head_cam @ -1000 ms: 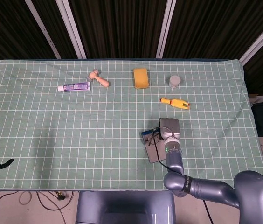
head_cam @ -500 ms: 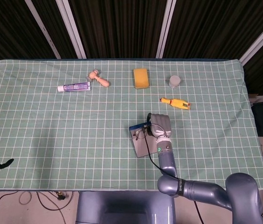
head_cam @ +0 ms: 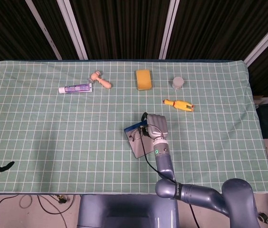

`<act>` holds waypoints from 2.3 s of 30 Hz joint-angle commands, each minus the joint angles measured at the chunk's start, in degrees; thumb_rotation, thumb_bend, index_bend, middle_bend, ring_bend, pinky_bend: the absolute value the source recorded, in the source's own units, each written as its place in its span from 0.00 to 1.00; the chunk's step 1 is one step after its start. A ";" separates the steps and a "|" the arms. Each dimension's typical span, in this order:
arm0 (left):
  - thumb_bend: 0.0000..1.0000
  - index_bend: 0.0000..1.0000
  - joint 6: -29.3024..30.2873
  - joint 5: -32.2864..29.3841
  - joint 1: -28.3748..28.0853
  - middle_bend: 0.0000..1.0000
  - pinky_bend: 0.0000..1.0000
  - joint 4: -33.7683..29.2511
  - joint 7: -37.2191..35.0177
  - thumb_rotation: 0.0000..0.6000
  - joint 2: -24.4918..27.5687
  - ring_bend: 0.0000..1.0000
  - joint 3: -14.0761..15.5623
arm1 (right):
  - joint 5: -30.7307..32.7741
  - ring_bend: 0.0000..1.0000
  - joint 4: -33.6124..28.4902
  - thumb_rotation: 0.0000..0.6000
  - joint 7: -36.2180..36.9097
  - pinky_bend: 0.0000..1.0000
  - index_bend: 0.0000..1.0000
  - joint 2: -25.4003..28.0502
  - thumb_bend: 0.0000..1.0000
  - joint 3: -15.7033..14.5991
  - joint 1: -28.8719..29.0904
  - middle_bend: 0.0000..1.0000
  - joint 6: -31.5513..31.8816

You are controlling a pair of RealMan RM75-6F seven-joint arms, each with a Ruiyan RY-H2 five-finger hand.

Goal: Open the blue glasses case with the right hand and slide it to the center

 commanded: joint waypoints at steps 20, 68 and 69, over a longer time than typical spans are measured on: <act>0.00 0.00 -0.40 -0.31 -0.16 0.00 0.00 -0.27 -0.29 1.00 -0.01 0.00 -0.04 | -5.62 1.00 11.51 1.00 5.68 1.00 0.56 -6.41 0.50 3.89 1.60 0.92 -0.30; 0.00 0.00 -1.02 -0.99 -0.40 0.00 0.00 -0.31 -0.67 1.00 0.05 0.00 -0.16 | -11.67 0.99 28.36 1.00 11.68 1.00 0.55 -13.82 0.49 11.85 7.62 0.92 -4.13; 0.00 0.00 -1.08 -1.00 -0.42 0.00 0.00 -0.32 -0.69 1.00 0.06 0.00 -0.16 | -11.56 0.99 29.56 1.00 11.70 1.00 0.55 -14.11 0.49 12.26 8.38 0.92 -4.72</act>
